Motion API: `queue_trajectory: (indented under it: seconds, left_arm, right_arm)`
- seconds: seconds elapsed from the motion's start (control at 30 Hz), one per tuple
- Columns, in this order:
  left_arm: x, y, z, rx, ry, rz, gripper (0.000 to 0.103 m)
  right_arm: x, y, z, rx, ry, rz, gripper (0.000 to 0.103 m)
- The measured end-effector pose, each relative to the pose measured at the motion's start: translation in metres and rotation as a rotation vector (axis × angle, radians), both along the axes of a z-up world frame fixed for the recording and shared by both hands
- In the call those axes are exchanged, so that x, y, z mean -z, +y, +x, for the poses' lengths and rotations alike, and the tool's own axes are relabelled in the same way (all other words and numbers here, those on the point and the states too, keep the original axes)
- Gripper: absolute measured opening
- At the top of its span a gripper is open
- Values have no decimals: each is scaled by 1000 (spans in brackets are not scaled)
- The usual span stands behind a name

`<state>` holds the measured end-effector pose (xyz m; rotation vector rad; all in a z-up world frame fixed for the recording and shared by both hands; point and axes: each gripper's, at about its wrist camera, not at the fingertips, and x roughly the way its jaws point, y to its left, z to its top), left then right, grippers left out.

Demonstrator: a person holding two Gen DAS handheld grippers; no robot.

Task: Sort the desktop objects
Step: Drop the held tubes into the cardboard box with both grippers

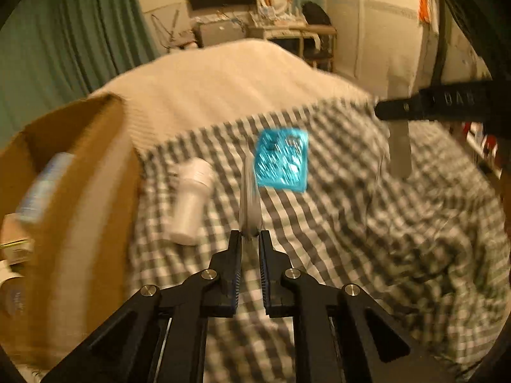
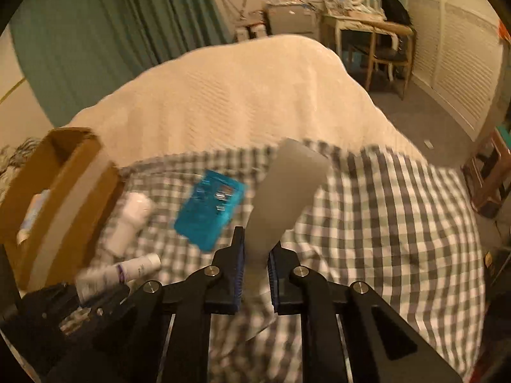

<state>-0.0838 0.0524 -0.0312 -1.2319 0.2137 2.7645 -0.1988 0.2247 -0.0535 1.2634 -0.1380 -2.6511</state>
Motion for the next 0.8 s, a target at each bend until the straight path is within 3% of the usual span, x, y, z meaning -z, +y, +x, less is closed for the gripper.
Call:
queue_trajectory:
  seconds: [0.23,0.43,0.57,0.8]
  left_arm:
    - [-88,-61,11,-90,86,66,8]
    - [-150,-137,22,-184,137,142,8]
    - [-154,-175,23,-216,144,131,8]
    - [-114,-219,13,-237,132,61,8]
  right_arm:
    - [-82,-67,33,-157,108,-42,12]
    - [-125,-145,61,-305,187,-20,12]
    - [-129,-190,70,-392,201,-10,12]
    - [-98,-253,52,-481,175,-22,12]
